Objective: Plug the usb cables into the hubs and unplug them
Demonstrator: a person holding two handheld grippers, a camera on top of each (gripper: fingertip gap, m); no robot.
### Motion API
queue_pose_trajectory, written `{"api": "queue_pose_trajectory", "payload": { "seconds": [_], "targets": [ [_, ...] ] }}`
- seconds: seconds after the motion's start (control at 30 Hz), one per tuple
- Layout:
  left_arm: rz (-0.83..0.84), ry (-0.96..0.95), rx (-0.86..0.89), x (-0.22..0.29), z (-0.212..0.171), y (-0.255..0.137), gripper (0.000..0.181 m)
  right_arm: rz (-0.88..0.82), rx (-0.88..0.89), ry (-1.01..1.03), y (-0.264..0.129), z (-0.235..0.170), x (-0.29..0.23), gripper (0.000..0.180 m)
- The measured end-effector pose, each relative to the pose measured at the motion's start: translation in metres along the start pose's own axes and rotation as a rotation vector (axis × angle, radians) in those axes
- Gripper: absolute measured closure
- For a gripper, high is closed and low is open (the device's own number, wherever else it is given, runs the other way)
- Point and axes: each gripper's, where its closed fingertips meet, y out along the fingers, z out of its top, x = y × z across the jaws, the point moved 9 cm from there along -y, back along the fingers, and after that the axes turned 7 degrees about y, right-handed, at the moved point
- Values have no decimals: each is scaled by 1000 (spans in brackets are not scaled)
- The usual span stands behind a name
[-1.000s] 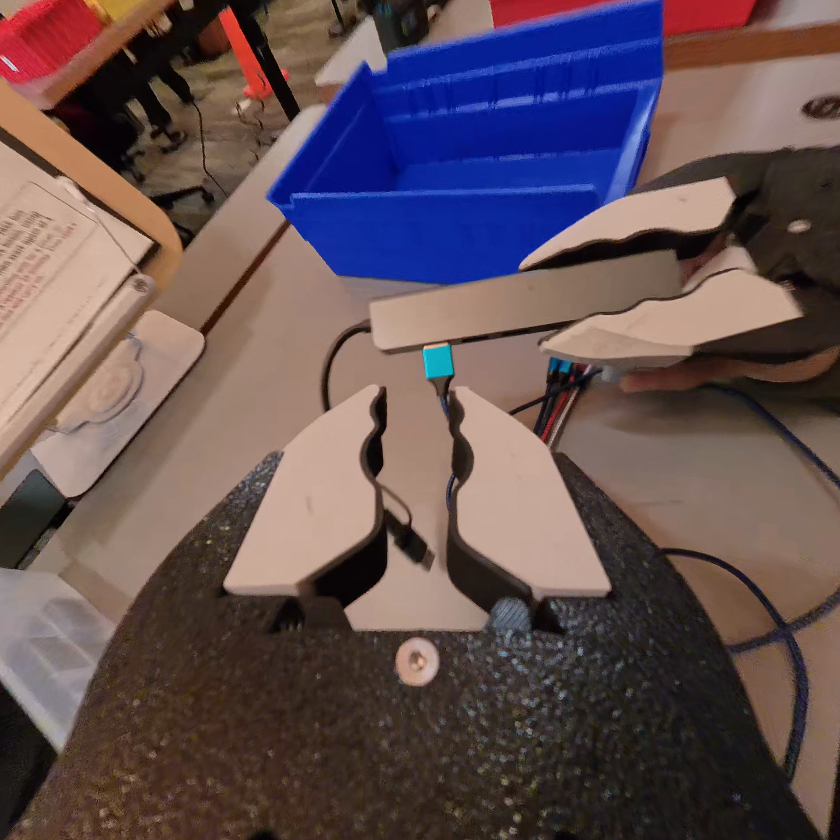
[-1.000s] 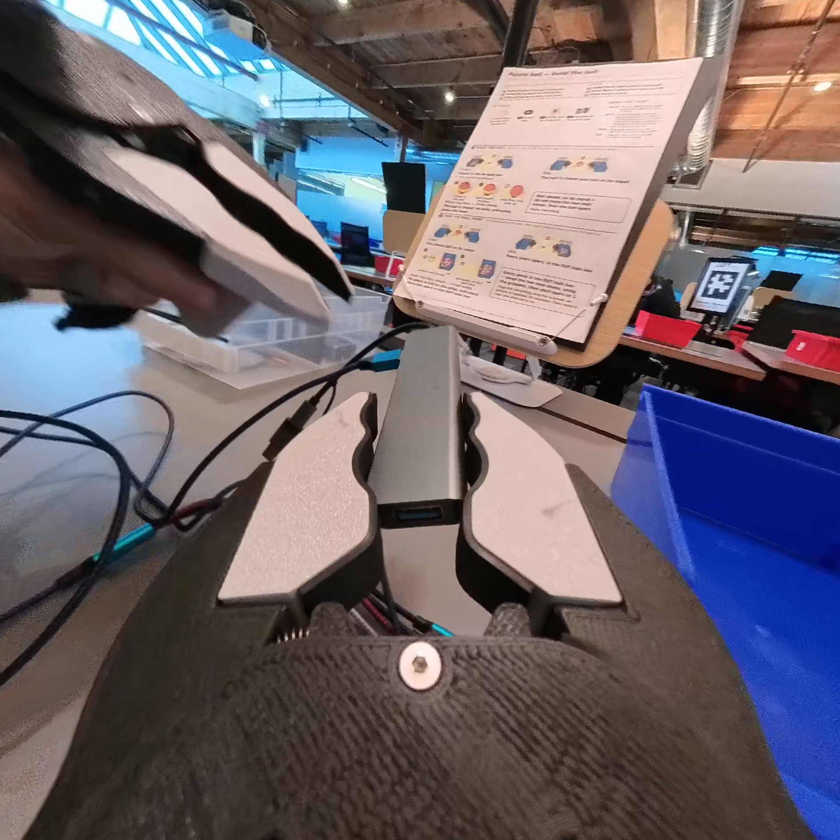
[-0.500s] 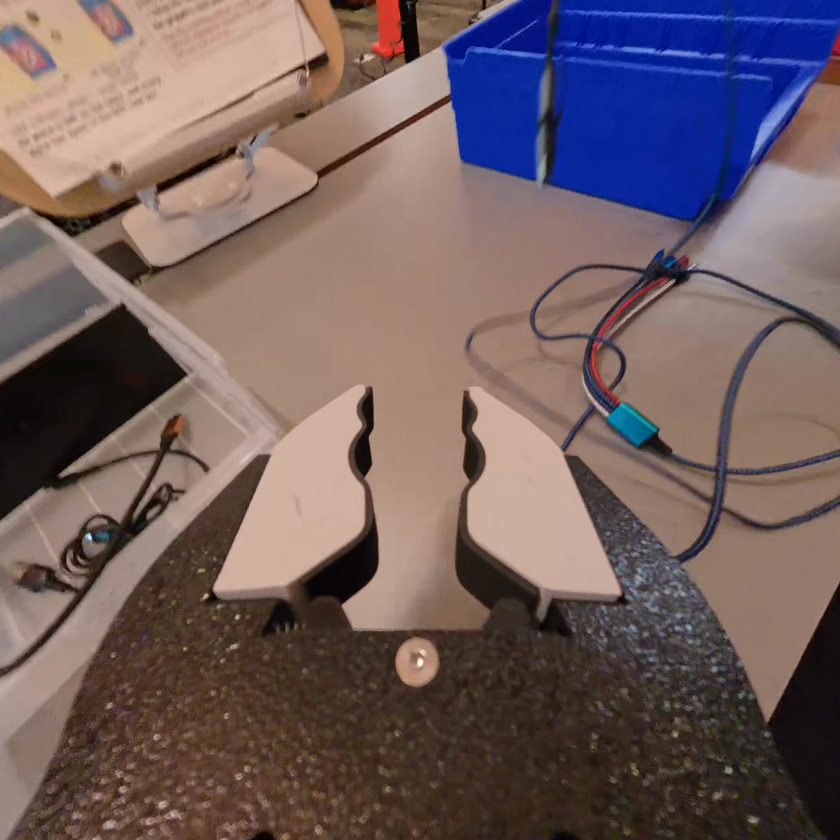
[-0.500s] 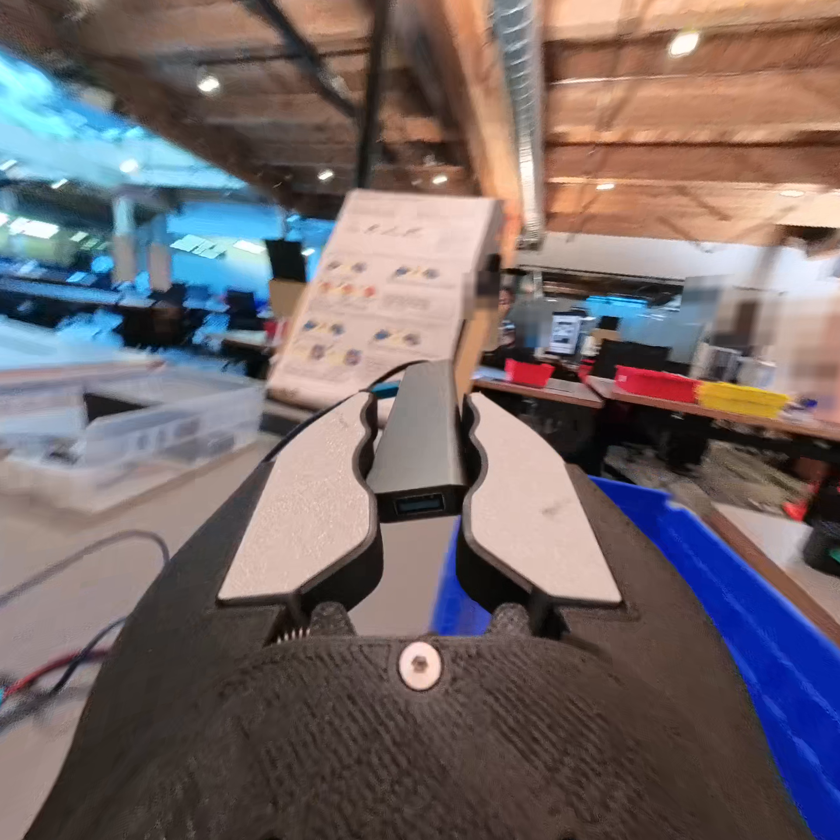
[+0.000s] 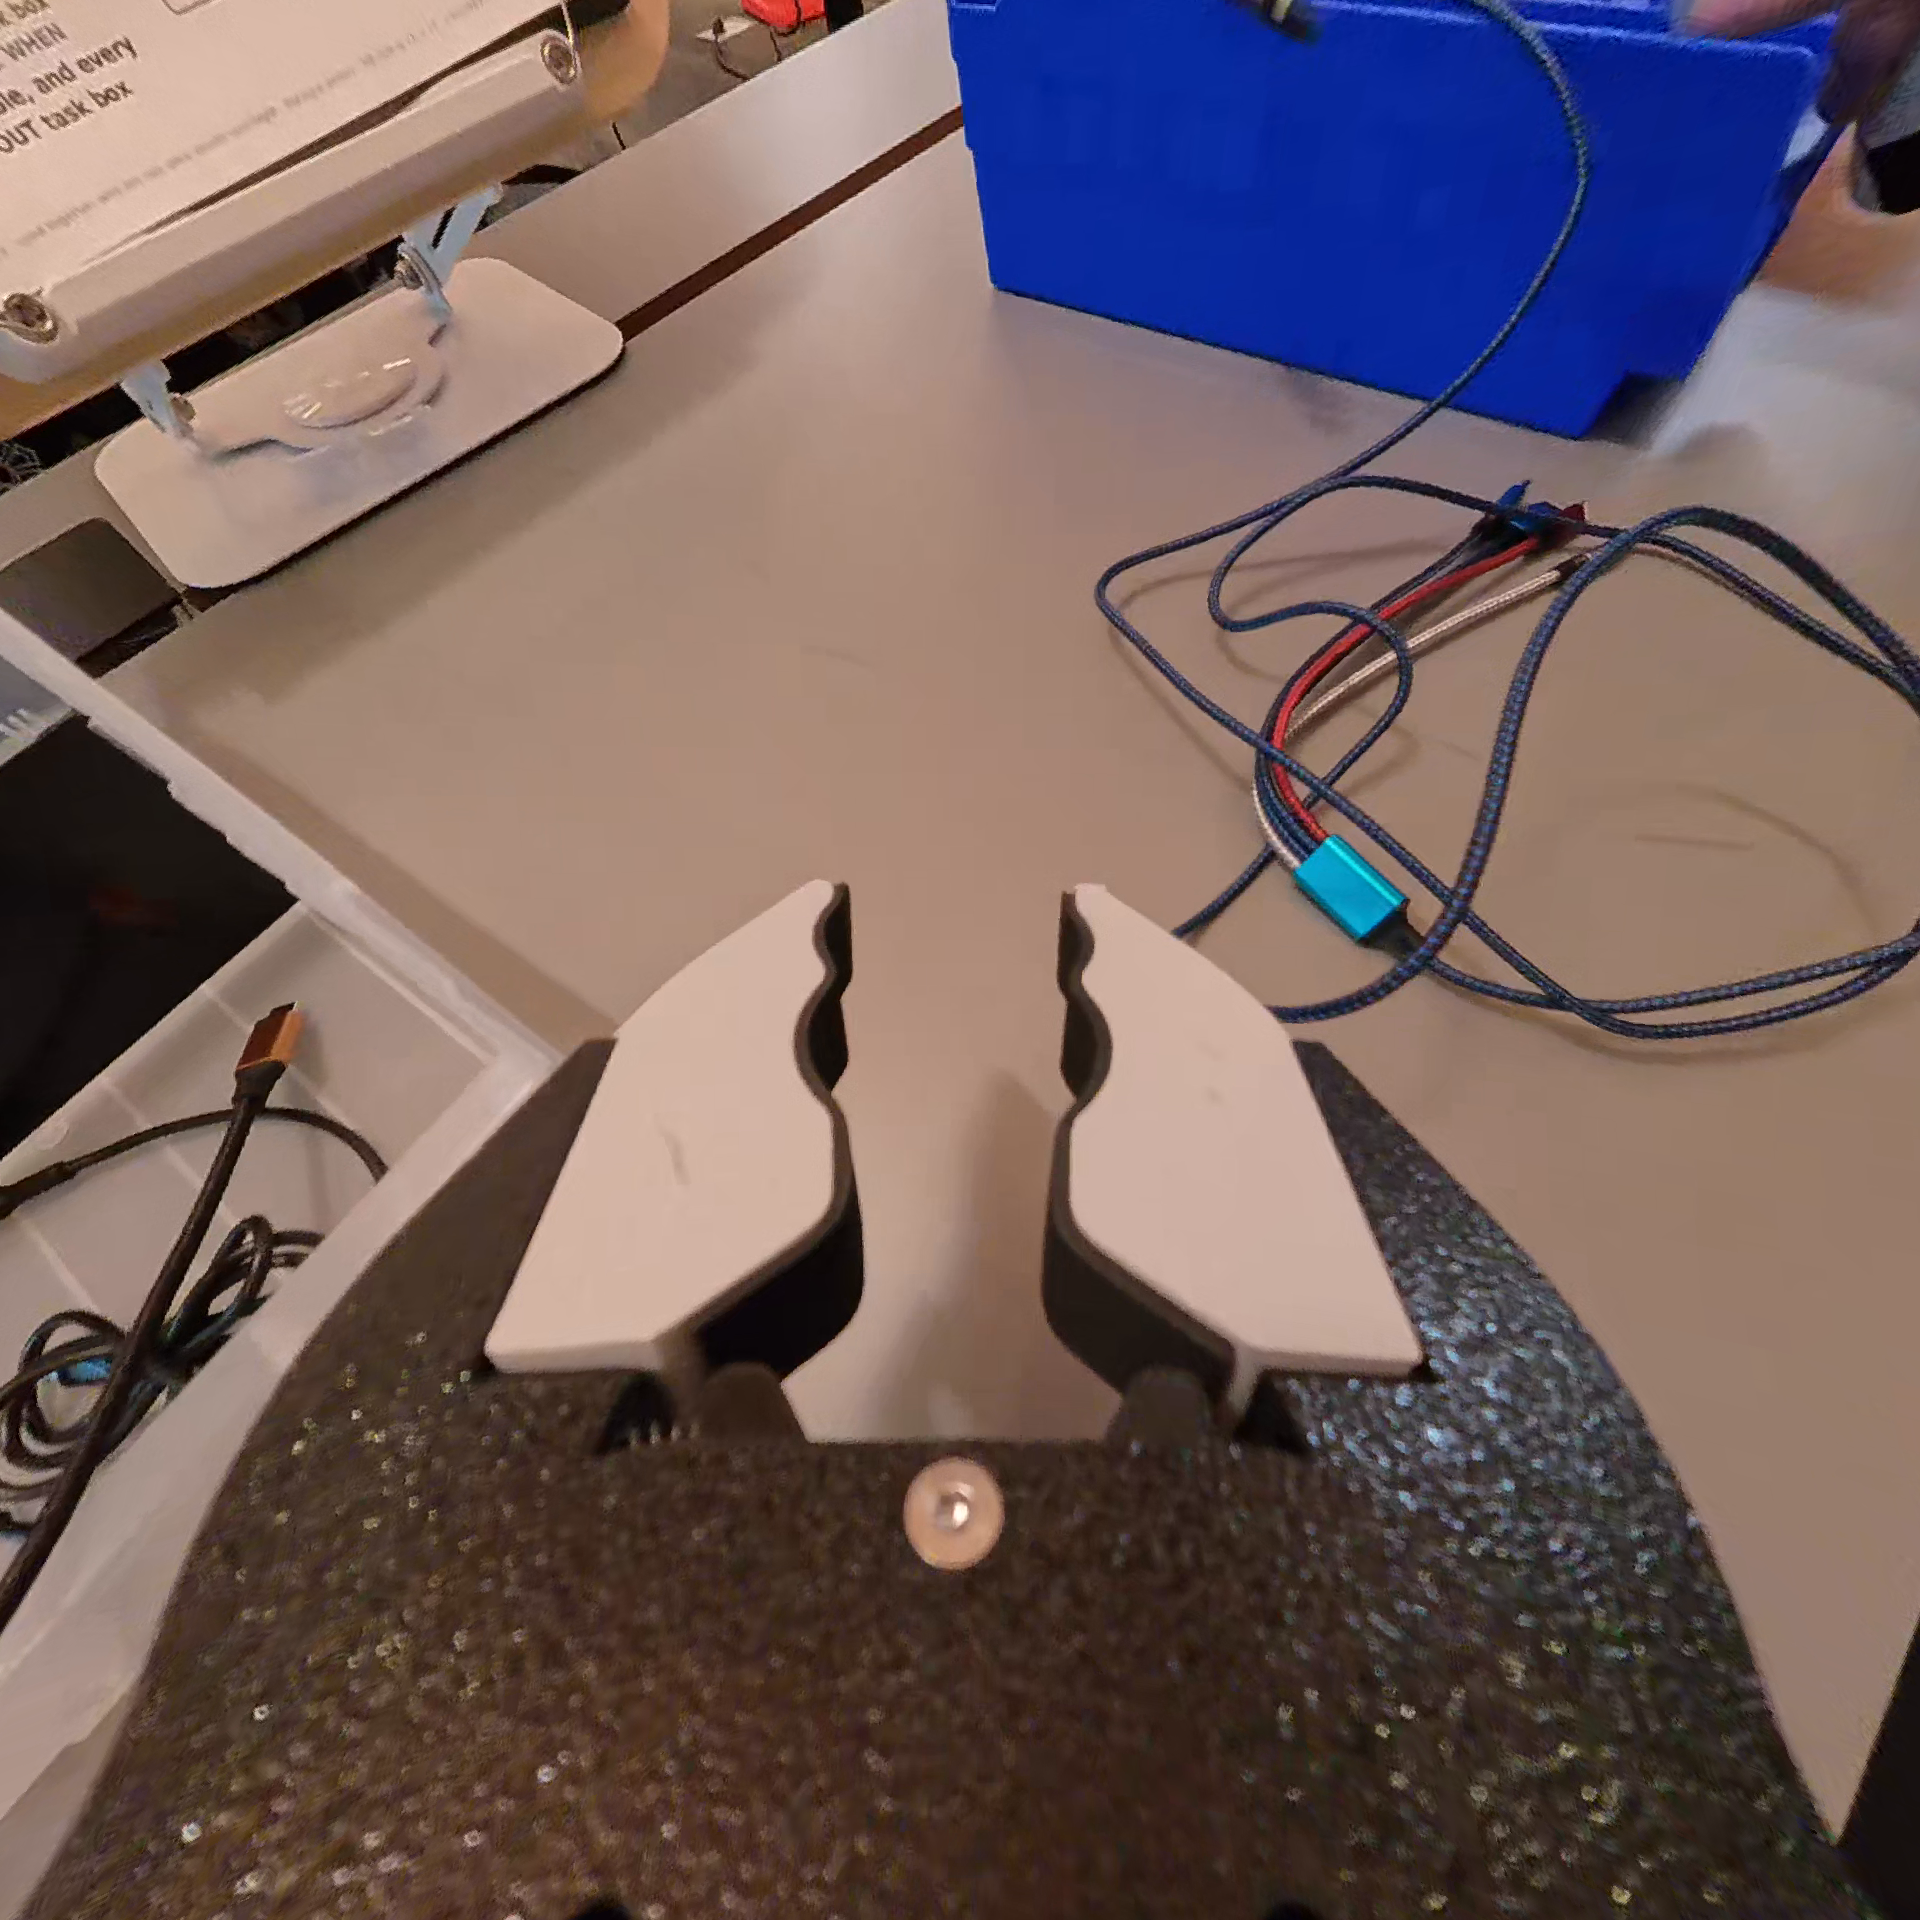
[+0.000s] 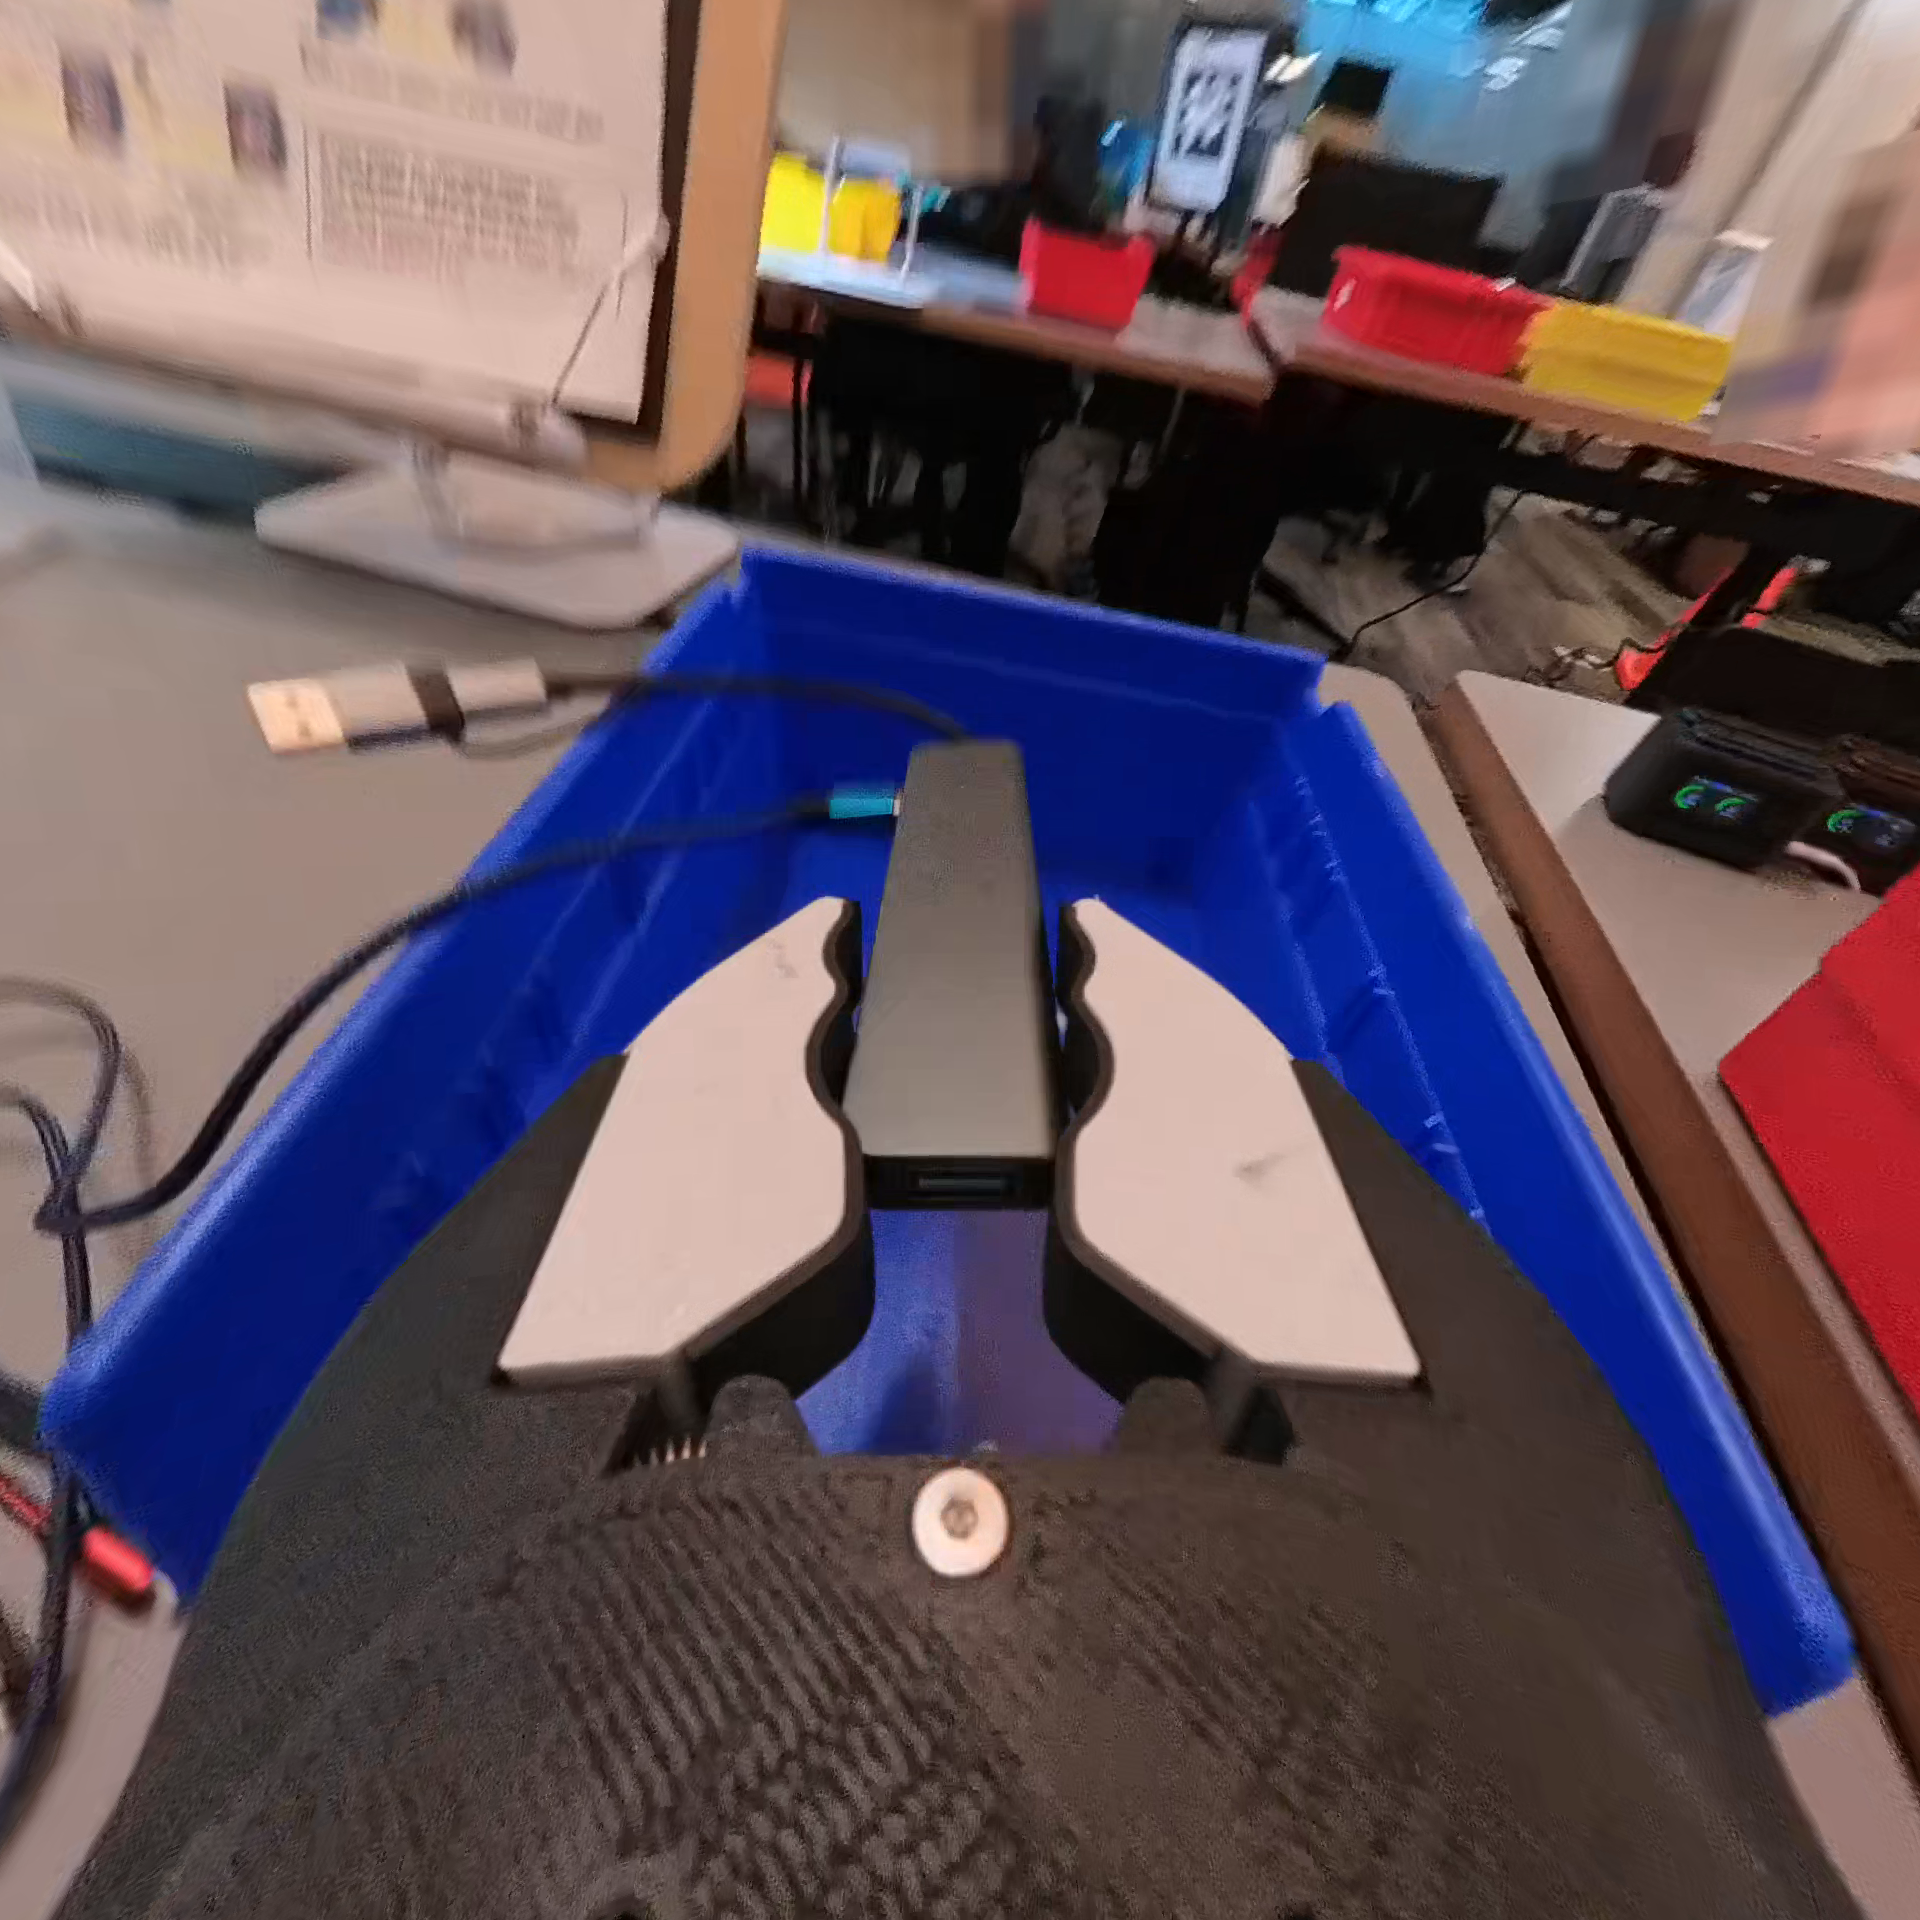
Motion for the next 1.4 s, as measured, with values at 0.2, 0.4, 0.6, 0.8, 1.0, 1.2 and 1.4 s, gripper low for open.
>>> {"api": "queue_pose_trajectory", "payload": {
  "seconds": [0.2,0.4,0.6,0.8,1.0,1.2,1.4],
  "targets": [
    [-12,-20,9,-6,4,11,144,147,-220,-293,-22,10,-15,99],
    [-23,2,4,-4,8,13,144,484,-232,-560,-67,45,-105,90],
    [-41,32,-26,0,6,7,142,703,-419,-895,-27,11,-185,88],
    [-65,25,-50,-1,-2,6,139,766,-758,-975,36,-22,-207,75],
    [-84,11,-44,-4,-5,5,139,913,-1010,-841,48,-33,-212,108],
    [-101,1,-41,-5,-7,6,139,952,-994,-882,48,-32,-205,176],
    [-105,-2,-27,-6,-7,2,139,975,-919,-938,32,-25,-199,176]
  ]
}}
